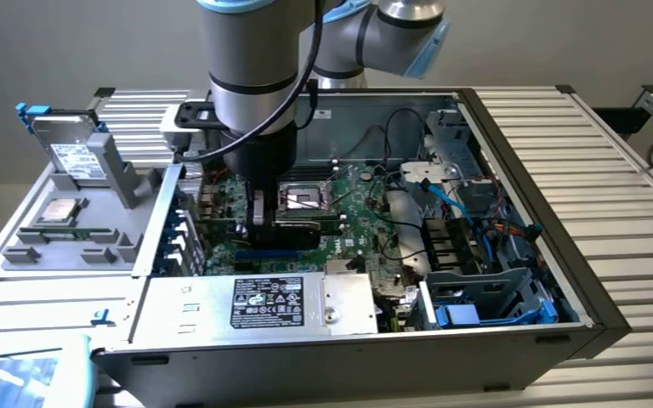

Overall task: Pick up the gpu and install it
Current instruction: 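Insert the gpu into the slot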

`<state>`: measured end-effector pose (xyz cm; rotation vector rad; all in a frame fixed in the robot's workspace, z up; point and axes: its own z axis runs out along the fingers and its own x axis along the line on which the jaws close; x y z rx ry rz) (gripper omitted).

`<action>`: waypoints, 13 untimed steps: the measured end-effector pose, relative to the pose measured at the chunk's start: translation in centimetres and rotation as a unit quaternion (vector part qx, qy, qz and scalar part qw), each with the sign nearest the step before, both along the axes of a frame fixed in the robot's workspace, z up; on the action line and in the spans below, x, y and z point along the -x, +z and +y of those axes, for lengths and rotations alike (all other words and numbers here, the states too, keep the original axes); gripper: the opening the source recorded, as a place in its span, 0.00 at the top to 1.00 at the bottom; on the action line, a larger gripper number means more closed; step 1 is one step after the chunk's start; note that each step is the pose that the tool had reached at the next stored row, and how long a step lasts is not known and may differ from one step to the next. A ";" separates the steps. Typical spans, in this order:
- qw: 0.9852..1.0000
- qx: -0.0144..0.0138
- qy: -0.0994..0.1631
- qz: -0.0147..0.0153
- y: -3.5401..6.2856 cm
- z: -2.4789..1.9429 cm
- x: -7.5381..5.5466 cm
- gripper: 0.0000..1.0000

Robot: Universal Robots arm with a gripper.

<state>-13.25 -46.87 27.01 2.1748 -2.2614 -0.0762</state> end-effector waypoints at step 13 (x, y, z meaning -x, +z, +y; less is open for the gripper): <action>1.000 0.000 0.000 0.002 -0.39 0.02 0.0 0.73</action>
